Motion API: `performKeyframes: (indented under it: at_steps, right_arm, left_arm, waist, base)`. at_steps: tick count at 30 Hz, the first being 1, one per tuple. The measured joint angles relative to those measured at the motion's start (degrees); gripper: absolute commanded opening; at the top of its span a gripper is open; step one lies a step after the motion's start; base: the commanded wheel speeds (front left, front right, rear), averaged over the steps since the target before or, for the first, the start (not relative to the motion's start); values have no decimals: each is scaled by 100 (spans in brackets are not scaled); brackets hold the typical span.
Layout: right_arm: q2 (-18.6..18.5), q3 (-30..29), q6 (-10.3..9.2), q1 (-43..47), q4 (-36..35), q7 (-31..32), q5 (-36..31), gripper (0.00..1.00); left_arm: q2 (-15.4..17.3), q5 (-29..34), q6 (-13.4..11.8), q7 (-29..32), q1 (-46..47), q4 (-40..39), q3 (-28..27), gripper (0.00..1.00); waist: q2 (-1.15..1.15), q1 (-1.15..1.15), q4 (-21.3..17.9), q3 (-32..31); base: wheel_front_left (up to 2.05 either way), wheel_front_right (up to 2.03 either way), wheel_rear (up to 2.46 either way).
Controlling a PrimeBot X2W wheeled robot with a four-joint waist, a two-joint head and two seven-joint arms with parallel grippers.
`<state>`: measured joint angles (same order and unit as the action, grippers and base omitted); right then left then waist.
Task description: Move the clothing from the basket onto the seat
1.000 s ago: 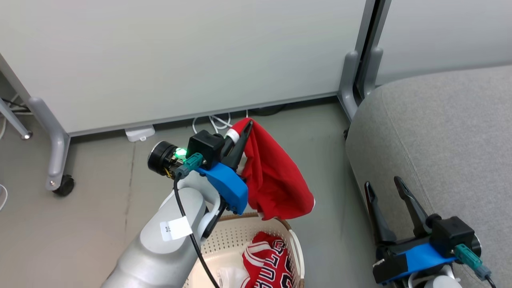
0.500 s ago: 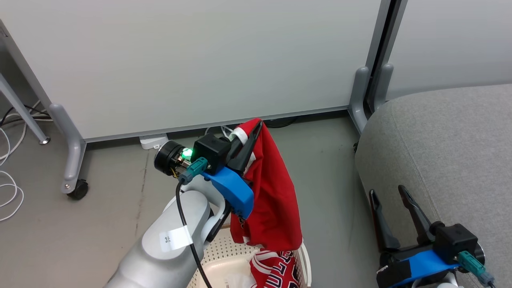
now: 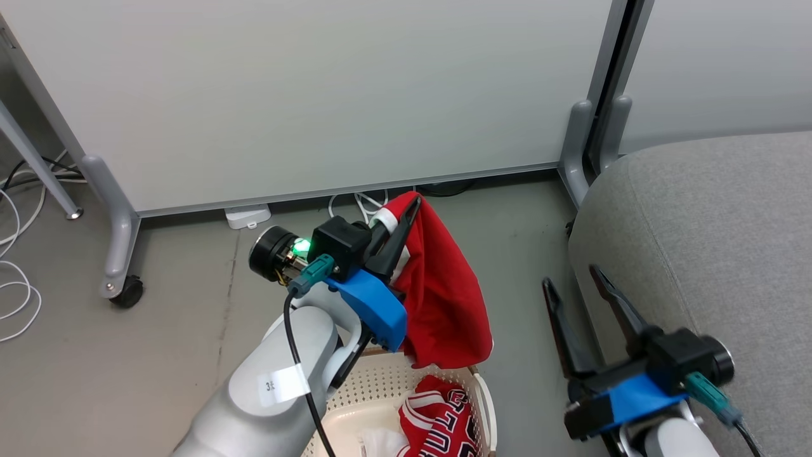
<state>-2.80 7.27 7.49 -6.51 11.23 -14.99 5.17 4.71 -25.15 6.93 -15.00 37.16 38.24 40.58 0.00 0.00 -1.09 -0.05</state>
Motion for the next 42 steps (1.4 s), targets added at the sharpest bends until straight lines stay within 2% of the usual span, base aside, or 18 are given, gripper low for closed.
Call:
performKeyframes:
  at_steps: [5, 10, 18, 27, 28, 30, 42]
  right_arm:
    - [-21, 425, 0, -572, 92, 0, -207, 100]
    - [-244, 847, 0, -1228, 334, -4, -246, 100]
    - [-517, 1401, 0, -1930, 1053, -3, -252, 100]
    - [-592, 1904, 0, -2381, 2015, -3, -188, 100]
    - [-592, 1920, 0, -2416, 2115, -4, -168, 42]
    - [-589, 1938, 0, -2478, 2314, -4, -114, 0]
    - [-537, 1880, 0, -2579, 2457, -4, 4, 0]
  left_arm:
    - [-46, 0, 0, 1, 3, -14, 107, 0]
    - [-97, 3, 1, 1, 127, -73, 267, 0]
    - [-155, -10, 15, 1, 336, -199, 559, 0]
    - [-176, -59, 9, 1, 518, -487, 814, 0]
    - [-176, -62, -2, 1, 520, -528, 828, 0]
    - [-176, -93, -16, 1, 523, -594, 855, 0]
    - [-180, -110, -83, 0, 522, -639, 868, 0]
  waist:
    - [0, 0, 62, 69]
    - [0, 0, 197, 208]
    - [0, 1, 571, 433]
    - [0, 0, 871, 660]
    - [0, 0, 881, 672]
    - [0, 0, 892, 683]
    - [0, 0, 849, 648]
  base:
    - [0, 0, 0]
    - [0, 0, 0]
    - [0, 0, 0]
    - [0, 0, 0]
    - [0, 0, 0]
    - [0, 0, 0]
    - [0, 0, 0]
